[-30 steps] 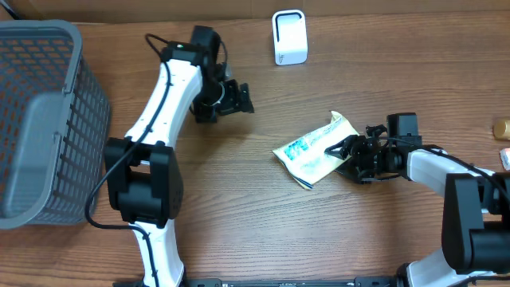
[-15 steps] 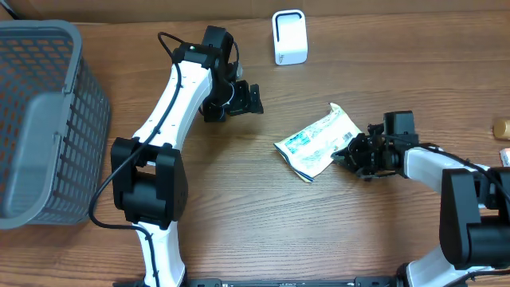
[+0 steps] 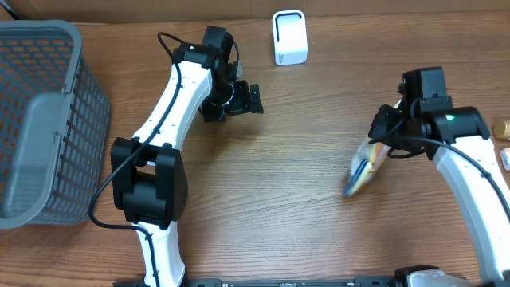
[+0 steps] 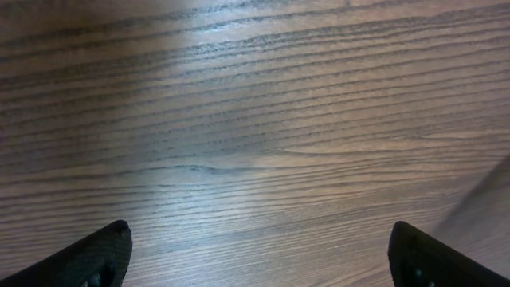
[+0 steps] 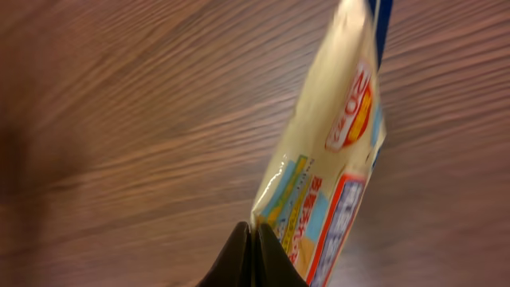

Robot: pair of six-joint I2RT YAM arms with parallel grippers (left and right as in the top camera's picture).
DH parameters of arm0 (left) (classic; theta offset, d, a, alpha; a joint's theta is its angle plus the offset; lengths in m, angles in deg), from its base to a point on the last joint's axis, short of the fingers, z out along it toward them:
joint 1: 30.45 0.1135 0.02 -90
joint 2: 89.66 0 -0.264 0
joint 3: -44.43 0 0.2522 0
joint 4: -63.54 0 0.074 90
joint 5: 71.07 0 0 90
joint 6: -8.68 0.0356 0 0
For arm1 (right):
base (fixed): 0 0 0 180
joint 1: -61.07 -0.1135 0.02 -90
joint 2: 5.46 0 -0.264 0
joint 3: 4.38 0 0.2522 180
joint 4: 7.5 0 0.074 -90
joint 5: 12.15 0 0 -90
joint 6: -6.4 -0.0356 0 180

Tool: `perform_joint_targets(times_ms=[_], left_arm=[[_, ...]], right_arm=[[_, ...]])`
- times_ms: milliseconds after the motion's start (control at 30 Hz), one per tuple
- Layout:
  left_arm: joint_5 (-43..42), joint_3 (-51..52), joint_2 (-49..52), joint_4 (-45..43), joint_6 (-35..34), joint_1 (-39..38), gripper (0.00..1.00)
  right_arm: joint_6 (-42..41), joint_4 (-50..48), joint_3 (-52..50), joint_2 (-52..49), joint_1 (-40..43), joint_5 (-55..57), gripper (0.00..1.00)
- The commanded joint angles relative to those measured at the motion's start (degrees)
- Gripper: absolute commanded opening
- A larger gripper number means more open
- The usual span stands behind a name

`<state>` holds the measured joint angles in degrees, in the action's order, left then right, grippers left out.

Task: Scan the item barcode

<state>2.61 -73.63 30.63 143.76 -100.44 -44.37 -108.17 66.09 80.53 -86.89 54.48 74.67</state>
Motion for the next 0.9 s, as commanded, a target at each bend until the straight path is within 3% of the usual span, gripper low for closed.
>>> perform_joint_targets(times_ms=[0, 200, 500, 667, 733, 800, 867], left_arm=[[0.22, -0.52, 0.35, -0.33, 0.70, -0.13, 0.94], [0.22, -0.52, 0.35, -0.61, 0.72, -0.13, 0.95], [0.20, -0.52, 0.35, -0.39, 0.74, -0.13, 0.95], [0.20, -0.44, 0.35, 0.26, 0.74, -0.28, 0.95], [0.22, -0.44, 0.35, 0.31, 0.96, -0.46, 0.95], [0.20, -0.44, 0.35, 0.24, 0.92, -0.48, 0.95], [0.20, -0.44, 0.35, -0.11, 0.94, -0.48, 0.96]], right_arm=[[2.05, 5.29, 3.96, 0.79, -3.41, 13.03, 0.04], [1.92, 6.21, 3.87, -2.91, -4.35, 7.65, 0.04], [1.86, 0.04, 3.87, -20.20, -7.98, 0.66, 0.04], [-0.66, 2.56, 5.44, -19.37, -5.55, 0.00, 0.04], [1.42, 5.77, 7.76, -18.12, -3.43, -0.92, 0.22], [7.89, 9.42, 9.99, -17.27, -2.05, -4.57, 0.59], [11.98, 13.70, 11.78, -17.05, -1.81, -6.99, 0.75]])
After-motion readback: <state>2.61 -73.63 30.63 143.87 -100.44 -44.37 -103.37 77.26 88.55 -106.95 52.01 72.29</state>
